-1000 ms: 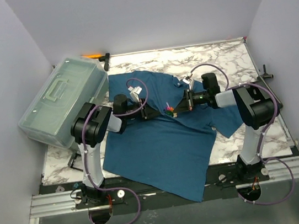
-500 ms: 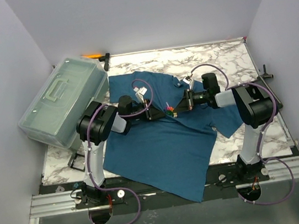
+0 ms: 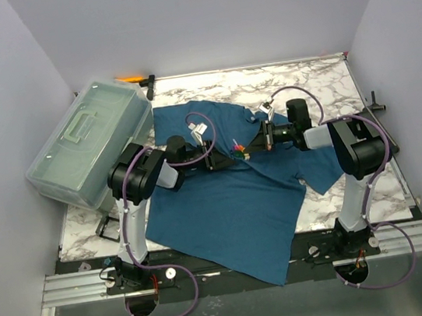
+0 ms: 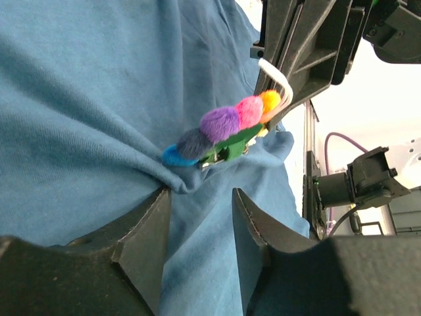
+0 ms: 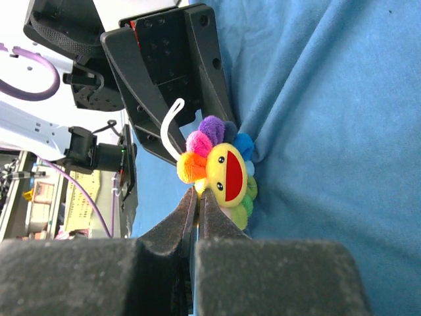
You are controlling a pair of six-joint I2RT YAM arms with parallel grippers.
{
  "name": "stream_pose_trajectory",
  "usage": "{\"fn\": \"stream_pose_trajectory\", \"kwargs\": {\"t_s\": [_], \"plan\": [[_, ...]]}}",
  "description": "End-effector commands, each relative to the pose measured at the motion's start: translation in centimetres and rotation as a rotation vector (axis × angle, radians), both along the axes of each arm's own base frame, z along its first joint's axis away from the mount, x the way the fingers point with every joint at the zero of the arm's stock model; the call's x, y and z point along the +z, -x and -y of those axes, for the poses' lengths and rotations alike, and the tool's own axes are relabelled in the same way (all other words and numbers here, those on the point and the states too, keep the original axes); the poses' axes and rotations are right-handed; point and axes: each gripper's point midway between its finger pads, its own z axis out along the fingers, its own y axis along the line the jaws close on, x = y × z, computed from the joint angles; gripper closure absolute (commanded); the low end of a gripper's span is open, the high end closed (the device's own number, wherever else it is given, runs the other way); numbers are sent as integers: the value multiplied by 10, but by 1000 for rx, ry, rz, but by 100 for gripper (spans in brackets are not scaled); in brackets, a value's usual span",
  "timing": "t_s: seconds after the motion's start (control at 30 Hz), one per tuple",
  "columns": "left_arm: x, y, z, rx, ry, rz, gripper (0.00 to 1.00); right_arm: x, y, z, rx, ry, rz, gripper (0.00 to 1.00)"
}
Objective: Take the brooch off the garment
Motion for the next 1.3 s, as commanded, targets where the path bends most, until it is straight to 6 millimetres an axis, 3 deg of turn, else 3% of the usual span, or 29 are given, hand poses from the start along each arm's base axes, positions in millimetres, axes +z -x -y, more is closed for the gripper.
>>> {"fn": "stream_pose_trajectory", "kwargs": {"t_s": [0.0, 0.23, 0.37, 0.63, 0.8, 1.27], "plan": [[18, -12, -16, 44, 15, 87, 54, 14, -5, 5, 7, -45, 34, 99], [32, -34, -38, 135, 12, 144, 50, 24, 2, 5, -10, -145, 29, 99], [37, -36, -38, 142, 14, 161, 46, 29, 5, 5, -27, -208, 18, 99], [33, -43, -39, 169, -5, 176, 49, 36, 6, 5, -61, -245, 17, 99], [22, -34, -29, 127, -10, 150, 52, 34, 7, 5, -63, -255, -3, 99], [16, 0, 5, -9, 0, 138, 61, 32, 8, 5, -65, -262, -13, 99]]}}
